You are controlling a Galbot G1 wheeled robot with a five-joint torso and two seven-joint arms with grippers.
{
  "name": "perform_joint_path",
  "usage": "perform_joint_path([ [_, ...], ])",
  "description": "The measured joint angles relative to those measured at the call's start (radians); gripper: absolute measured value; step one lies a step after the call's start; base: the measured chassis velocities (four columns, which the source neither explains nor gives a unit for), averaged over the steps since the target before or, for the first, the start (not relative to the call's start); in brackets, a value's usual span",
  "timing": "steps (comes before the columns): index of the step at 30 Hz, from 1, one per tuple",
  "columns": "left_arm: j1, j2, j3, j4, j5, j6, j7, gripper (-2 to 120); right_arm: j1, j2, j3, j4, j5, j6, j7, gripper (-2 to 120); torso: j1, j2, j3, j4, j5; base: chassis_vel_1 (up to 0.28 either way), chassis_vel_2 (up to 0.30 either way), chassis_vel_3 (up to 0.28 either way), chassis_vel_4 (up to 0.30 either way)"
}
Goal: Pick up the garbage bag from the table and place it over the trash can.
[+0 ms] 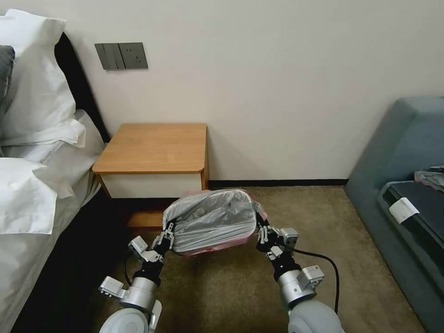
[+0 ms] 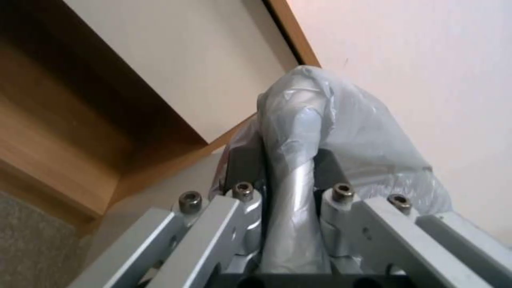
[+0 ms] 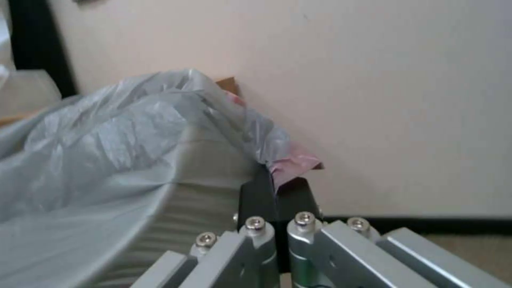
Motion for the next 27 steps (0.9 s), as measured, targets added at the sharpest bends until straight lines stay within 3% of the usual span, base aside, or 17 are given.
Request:
perform_joint_path([
  [11, -0.016, 0.026, -0.008, 0.018, 0.084, -0.002, -0.023, 7, -0.001, -0.024, 0.024, -0.004, -0.172, 0.038, -0.014, 0, 0.000, 0.000, 0.000, 0.0000, -0.0001, 0.000, 0.000, 0.000, 0.000],
  [27, -0.001, 0.017, -0.004, -0.009, 0.019, 0.027, -0.032, 7, 0.039, -0.041, 0.034, -0.105, -0.236, 0.099, -0.093, 0, 0.000, 0.000, 0.000, 0.0000, 0.0000, 0.000, 0.000, 0.000, 0.000],
])
